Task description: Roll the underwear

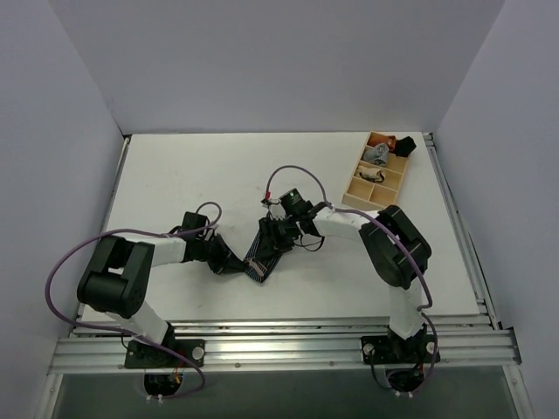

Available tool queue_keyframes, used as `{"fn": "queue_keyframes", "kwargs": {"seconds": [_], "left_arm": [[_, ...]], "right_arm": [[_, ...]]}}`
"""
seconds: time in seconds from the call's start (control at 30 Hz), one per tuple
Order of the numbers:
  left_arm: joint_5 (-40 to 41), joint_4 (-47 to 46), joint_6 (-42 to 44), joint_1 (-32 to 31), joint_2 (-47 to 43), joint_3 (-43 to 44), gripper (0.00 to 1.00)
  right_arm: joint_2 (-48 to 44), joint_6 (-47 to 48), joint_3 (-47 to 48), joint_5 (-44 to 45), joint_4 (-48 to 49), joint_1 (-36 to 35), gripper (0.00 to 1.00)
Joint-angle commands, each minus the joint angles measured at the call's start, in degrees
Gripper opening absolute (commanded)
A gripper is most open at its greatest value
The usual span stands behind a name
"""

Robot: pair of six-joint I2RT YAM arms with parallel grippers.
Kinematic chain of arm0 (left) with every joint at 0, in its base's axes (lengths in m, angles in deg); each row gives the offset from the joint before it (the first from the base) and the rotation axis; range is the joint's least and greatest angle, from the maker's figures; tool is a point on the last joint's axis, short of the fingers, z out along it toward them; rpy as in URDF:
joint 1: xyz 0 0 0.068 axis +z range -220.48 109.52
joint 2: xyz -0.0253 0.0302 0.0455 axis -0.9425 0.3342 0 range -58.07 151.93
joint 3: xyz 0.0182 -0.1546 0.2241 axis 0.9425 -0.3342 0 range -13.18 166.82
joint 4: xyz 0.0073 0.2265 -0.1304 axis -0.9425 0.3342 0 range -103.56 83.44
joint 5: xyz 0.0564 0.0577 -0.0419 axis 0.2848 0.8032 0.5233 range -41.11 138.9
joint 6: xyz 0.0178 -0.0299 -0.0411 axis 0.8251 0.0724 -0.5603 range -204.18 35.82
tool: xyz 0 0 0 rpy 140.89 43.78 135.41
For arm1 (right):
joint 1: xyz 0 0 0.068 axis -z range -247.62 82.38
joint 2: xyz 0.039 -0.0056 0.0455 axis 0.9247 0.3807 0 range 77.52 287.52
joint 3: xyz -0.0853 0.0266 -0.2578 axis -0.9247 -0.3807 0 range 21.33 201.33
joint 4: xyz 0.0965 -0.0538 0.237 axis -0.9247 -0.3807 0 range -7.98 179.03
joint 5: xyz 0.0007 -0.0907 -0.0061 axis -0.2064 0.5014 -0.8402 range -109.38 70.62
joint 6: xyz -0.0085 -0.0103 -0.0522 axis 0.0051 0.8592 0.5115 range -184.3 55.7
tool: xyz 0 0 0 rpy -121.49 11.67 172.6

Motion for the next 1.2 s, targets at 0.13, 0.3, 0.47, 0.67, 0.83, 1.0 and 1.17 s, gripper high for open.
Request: {"fn": "queue_keyframes", "kwargs": {"seconds": [0.13, 0.3, 0.47, 0.67, 0.83, 1.0, 1.17], "left_arm": [[10.8, 9.1, 3.9, -0.4, 4.0, 3.9, 0.02], [11.2, 14.0, 5.1, -0.4, 6.8, 9.2, 0.02], [11.5, 17.3, 5.8, -0.6, 8.1, 11.8, 0.02], [11.5, 19.0, 5.7, -1.1, 9.3, 13.0, 0.02], [11.7, 19.7, 5.9, -1.3, 9.7, 13.2, 0.02], [11.9, 19.9, 5.8, -1.4, 9.8, 13.0, 0.02], [12.1, 20.8, 5.8, -1.4, 9.8, 12.9, 0.02]], "right_arm": [[-12.1, 10.9, 1.7, 35.2, -11.9, -8.2, 0.4], [-13.7, 15.2, -1.4, 42.8, -8.4, -15.7, 0.4], [-12.8, 19.2, -0.9, 50.1, -8.4, -21.1, 0.41], [-11.4, 22.9, -1.1, 52.4, -7.0, -24.2, 0.42], [-11.5, 24.4, -1.3, 53.3, -6.3, -26.7, 0.42], [-10.8, 25.1, -2.0, 53.0, -4.8, -28.0, 0.41], [-7.2, 24.8, -2.2, 56.8, -4.8, -28.3, 0.41]]}}
